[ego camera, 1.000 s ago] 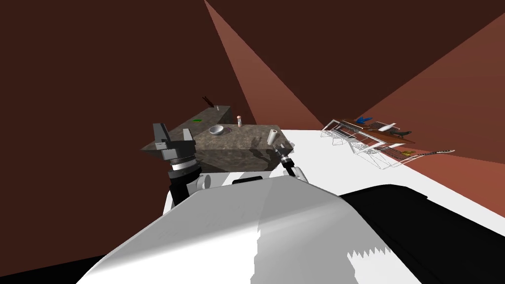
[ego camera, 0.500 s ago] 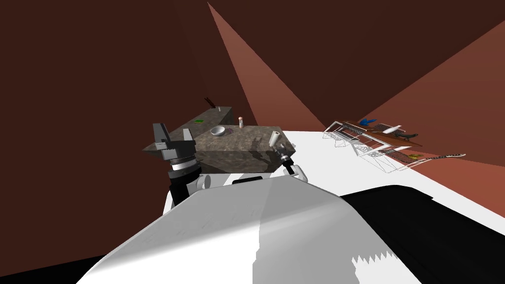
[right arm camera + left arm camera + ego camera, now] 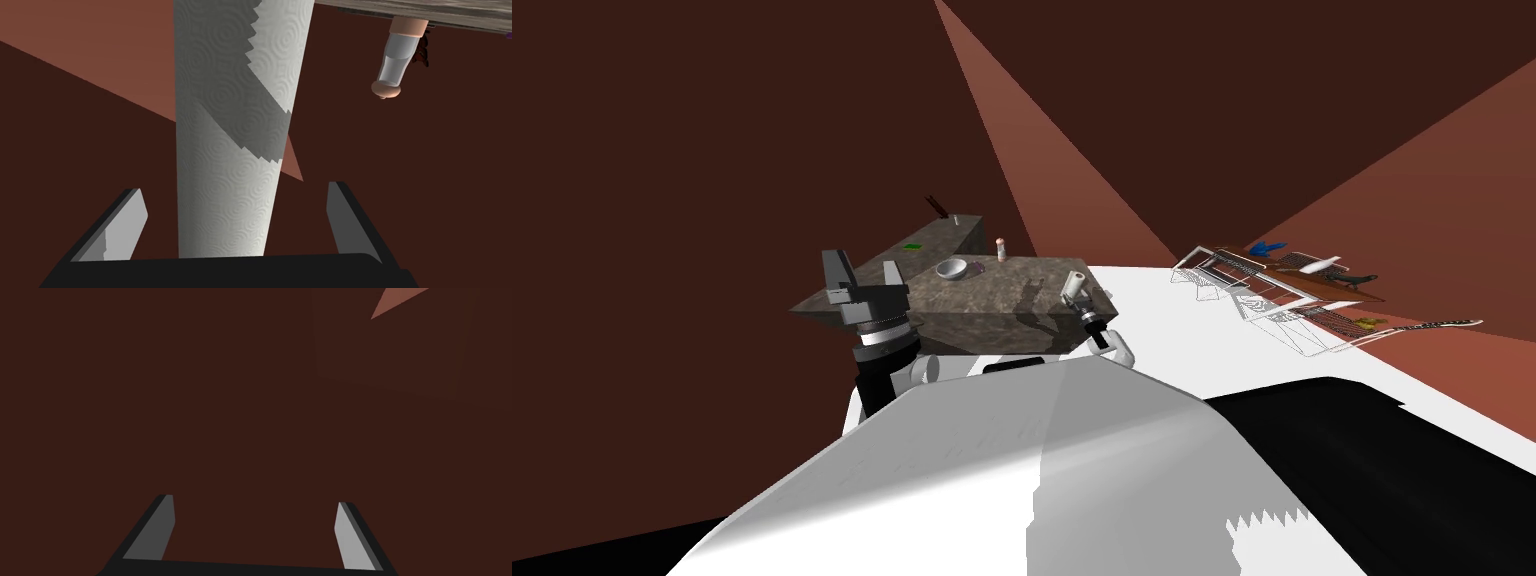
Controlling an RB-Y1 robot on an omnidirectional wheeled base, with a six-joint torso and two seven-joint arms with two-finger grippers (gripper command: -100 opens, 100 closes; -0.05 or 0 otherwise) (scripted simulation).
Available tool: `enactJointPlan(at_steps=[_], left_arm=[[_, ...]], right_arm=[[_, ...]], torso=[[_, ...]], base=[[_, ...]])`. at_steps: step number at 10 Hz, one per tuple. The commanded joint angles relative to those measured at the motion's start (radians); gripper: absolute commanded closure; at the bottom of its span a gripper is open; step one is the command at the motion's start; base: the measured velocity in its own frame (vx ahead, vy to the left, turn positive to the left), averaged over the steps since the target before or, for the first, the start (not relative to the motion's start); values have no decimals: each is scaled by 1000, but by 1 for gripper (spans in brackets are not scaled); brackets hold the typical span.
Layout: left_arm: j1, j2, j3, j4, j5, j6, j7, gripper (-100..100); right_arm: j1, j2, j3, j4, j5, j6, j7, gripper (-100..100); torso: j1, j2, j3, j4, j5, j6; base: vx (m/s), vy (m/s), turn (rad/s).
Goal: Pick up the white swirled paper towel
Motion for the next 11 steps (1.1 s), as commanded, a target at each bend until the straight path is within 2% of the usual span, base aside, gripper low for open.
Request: enactJointPlan(at_steps=[1,2,3,5,6,7,8,9,10,11], left_arm=[[0,0,0,0,0,0,0,0],[0,0,0,0,0,0,0,0],[0,0,0,0,0,0,0,0],[0,0,0,0,0,0,0,0],[0,0,0,0,0,0,0,0],[0,0,0,0,0,0,0,0],[0,0,0,0,0,0,0,0],[0,0,0,0,0,0,0,0],[0,0,0,0,0,0,0,0],[0,0,0,0,0,0,0,0]], right_arm=[[-38,-7,5,50,-13,-10,12,-100],[-77,-28,15,83,-42,-30,32,-100],[-108,-28,15,119,-42,-30,32,-100],[-108,-28,15,152,-42,-30,32,-100],[-156,-48,24,189,-72,-51,52,-100],[-177,-48,24,225,-72,-51,52,-100],[-177,-48,24,243,-72,-51,52,-100],[-226,-68,33,281,-101,-71,73,-100],[-247,-68,33,315,-101,-71,73,-100],[-247,-68,33,335,-101,-71,73,-100]], torso=[[0,0,0,0,0,0],[1,2,1,0,0,0],[2,3,2,1,0,0],[0,2,1,1,0,0],[-1,0,0,0,0,0],[0,1,1,0,0,0],[1,2,1,0,0,0],[0,1,1,0,0,0],[0,1,1,0,0,0],[1,2,1,0,0,0]], base=[[-55,29,-15],[-64,42,-25],[-60,34,-16],[-13,7,1],[-36,18,-31],[-44,31,-16],[-23,13,-3],[-45,13,-21],[-52,19,-19],[-28,18,1]])
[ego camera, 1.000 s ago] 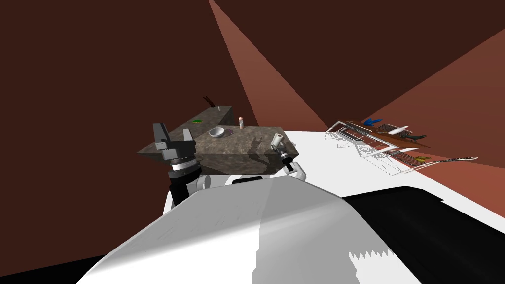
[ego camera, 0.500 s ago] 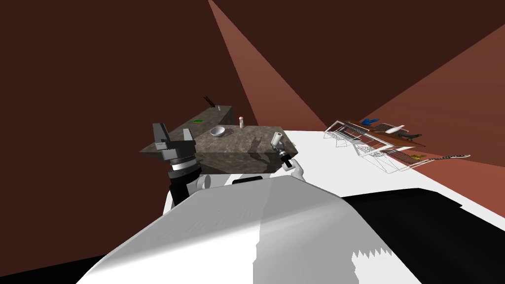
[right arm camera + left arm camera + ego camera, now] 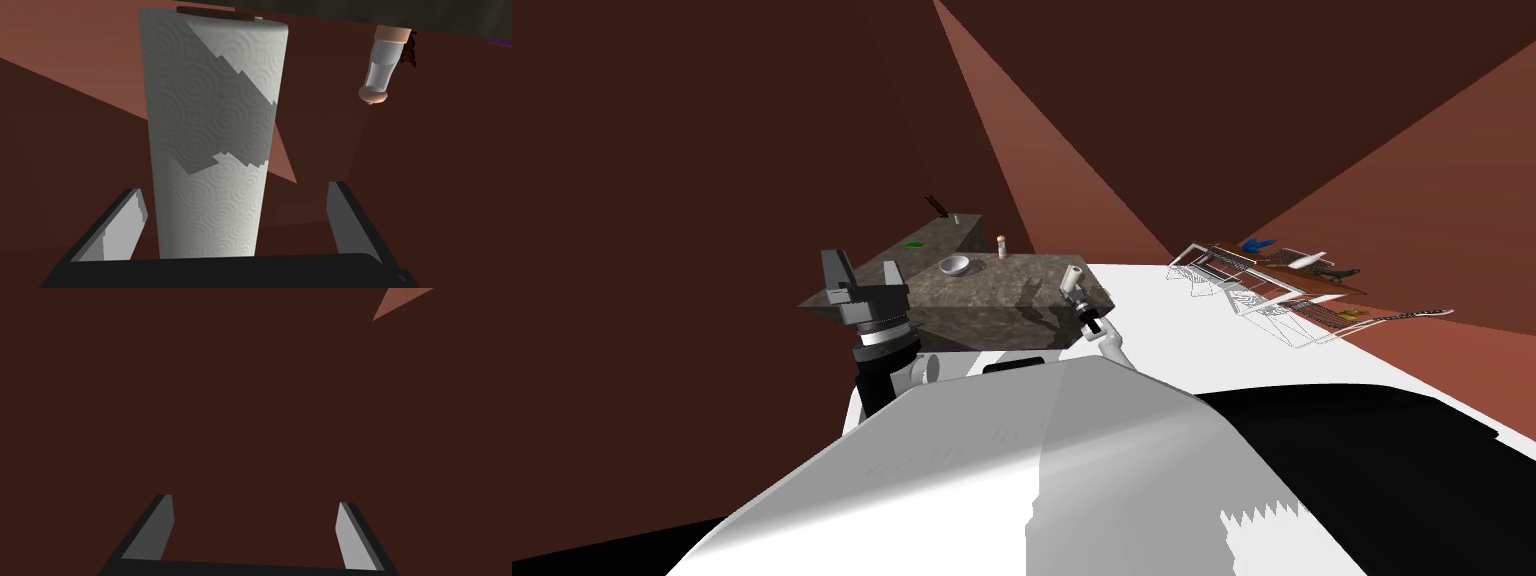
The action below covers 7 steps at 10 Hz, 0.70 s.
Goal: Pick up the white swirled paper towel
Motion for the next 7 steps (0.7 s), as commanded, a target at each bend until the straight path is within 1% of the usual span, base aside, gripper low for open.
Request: enactJointPlan(at_steps=[1,2,3,4,5,6,7], left_arm=[[0,0,0,0,0,0,0,0],[0,0,0,0,0,0,0,0],[0,0,0,0,0,0,0,0],[0,0,0,0,0,0,0,0],[0,0,0,0,0,0,0,0],[0,0,0,0,0,0,0,0],[0,0,0,0,0,0,0,0]], right_arm=[[-50,-23,10,50,-31,-20,18,-100],[-69,-23,10,82,-31,-20,18,-100],[-69,-23,10,101,-31,-20,18,-100],[-122,-43,19,144,-60,-40,38,-100],[-139,-43,19,177,-60,-40,38,-100],[-139,-43,19,193,-60,-40,38,-100],[-186,-64,28,234,-90,-60,59,-100]], torso=[[0,0,0,0,0,0],[1,0,0,0,0,0],[1,1,0,0,0,0],[0,0,0,0,0,0],[0,0,0,0,0,0],[0,0,0,0,0,0],[0,0,0,0,0,0]], base=[[-44,39,-24],[-50,31,-19],[-26,9,1],[-41,22,-28],[-43,25,-18],[-25,13,3],[-55,19,-30]])
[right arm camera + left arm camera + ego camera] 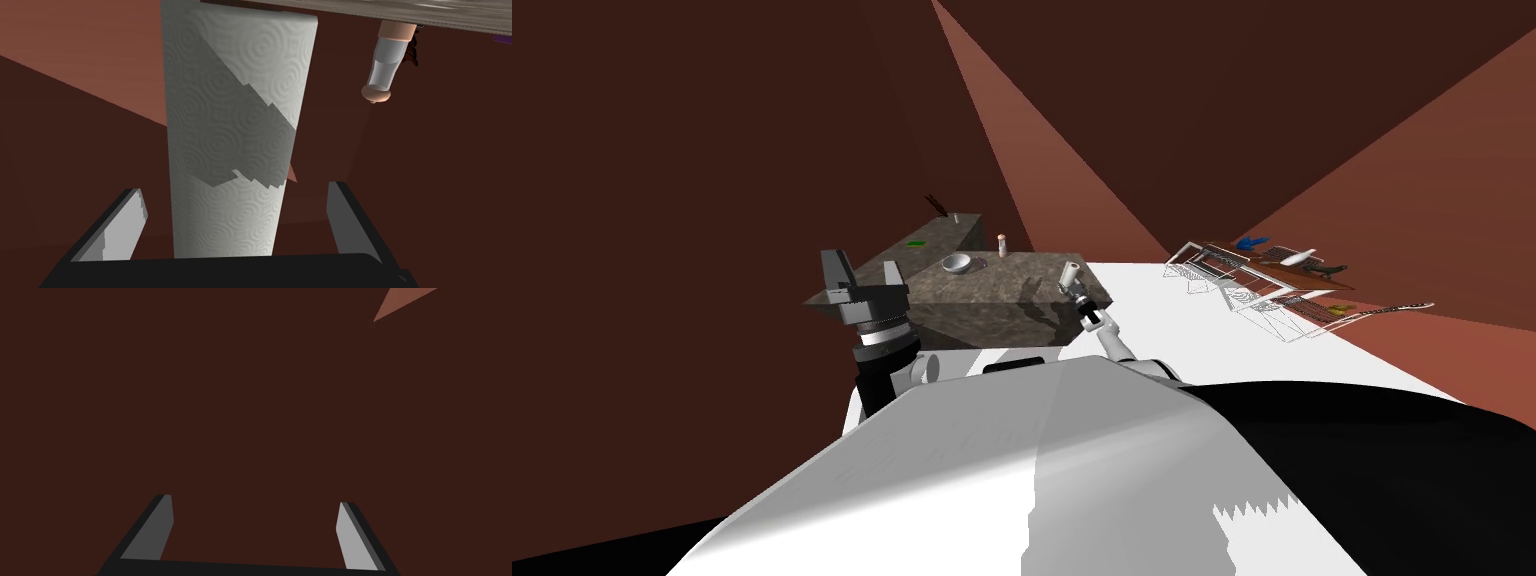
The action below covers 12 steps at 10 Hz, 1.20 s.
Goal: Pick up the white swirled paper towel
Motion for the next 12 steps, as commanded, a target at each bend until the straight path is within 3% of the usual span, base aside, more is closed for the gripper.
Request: enactJointPlan(at_steps=[1,3,5,6,7,8,10,12], left_arm=[[0,0,0,0,0,0,0,0],[0,0,0,0,0,0,0,0],[0,0,0,0,0,0,0,0],[0,0,0,0,0,0,0,0],[0,0,0,0,0,0,0,0],[0,0,0,0,0,0,0,0],[0,0,0,0,0,0,0,0],[0,0,0,0,0,0,0,0]], right_arm=[[-41,-6,8,50,-12,-2,10,-100],[-110,-26,17,119,-41,-22,30,-100],[-110,-26,17,151,-41,-22,30,-100],[-154,-46,26,186,-71,-42,51,-100],[-180,-46,26,223,-71,-42,51,-100],[-180,-46,26,243,-71,-42,51,-100],[-245,-66,35,297,-100,-62,71,-100],[-250,-66,35,334,-100,-62,71,-100]], torso=[[0,0,0,0,0,0],[1,1,0,0,0,0],[0,-1,0,0,0,0],[-1,-2,-1,-1,0,0],[0,-1,-1,0,0,0],[1,-1,0,0,0,0],[0,0,0,0,0,0],[0,-1,0,0,0,0]], base=[[-56,24,-18],[-57,33,-21],[-13,10,1],[-40,22,-27],[-45,27,-19],[-22,10,1],[-53,25,-25],[-12,5,1]])
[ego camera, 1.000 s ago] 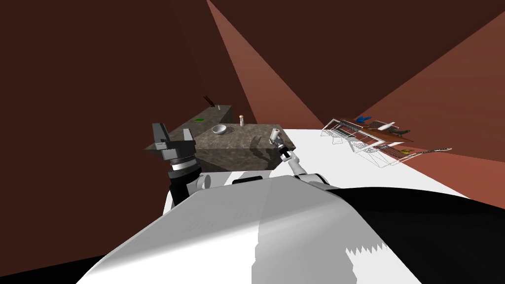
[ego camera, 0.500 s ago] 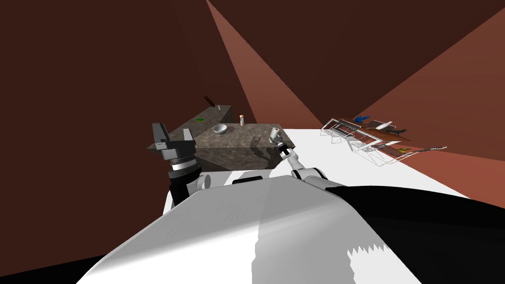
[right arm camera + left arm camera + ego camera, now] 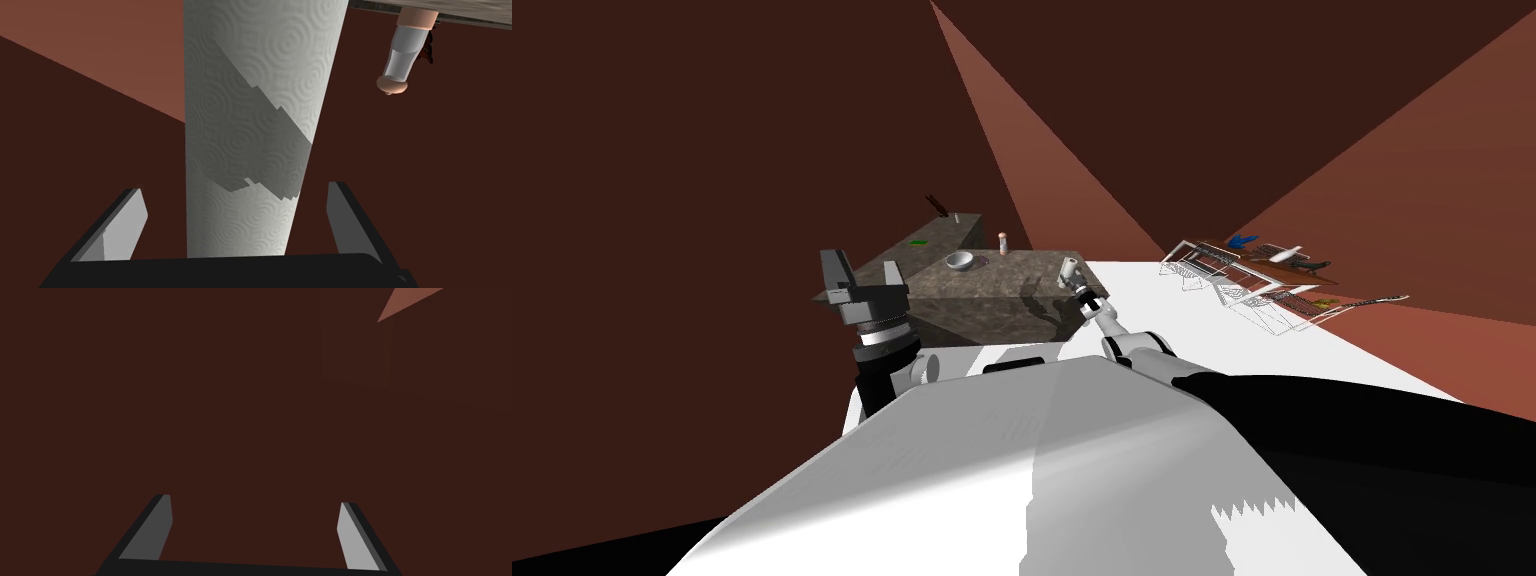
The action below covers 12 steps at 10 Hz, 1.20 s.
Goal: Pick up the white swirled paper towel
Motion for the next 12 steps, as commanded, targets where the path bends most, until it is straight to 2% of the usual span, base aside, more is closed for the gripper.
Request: enactJointPlan(at_steps=[1,2,6,7,8,9,10,12], left_arm=[[0,0,0,0,0,0,0,0],[0,0,0,0,0,0,0,0],[0,0,0,0,0,0,0,0],[0,0,0,0,0,0,0,0],[0,0,0,0,0,0,0,0],[0,0,0,0,0,0,0,0],[0,0,0,0,0,0,0,0],[0,0,0,0,0,0,0,0]], right_arm=[[0,0,0,0,0,0,0,-100],[0,0,0,4,0,-2,1,100],[0,1,0,3,0,-2,0,100],[0,0,0,3,0,-2,0,0],[50,20,-9,-47,29,19,-20,100],[65,20,-9,-74,29,19,-20,100],[111,40,-18,-135,59,39,-40,100],[135,40,-18,-165,59,39,-40,100]], torso=[[0,0,0,0,0,0],[0,0,0,0,0,0],[0,-1,0,0,0,0],[0,-1,0,0,0,0],[0,-1,0,0,0,0],[-1,-2,-2,-2,-1,0],[-2,-4,-3,-3,-2,0],[-4,-9,-8,-8,-5,-2]], base=[[0,0,0],[0,0,0],[0,0,0],[0,0,0],[45,-18,24],[58,-26,20],[83,-43,15],[45,-30,18]])
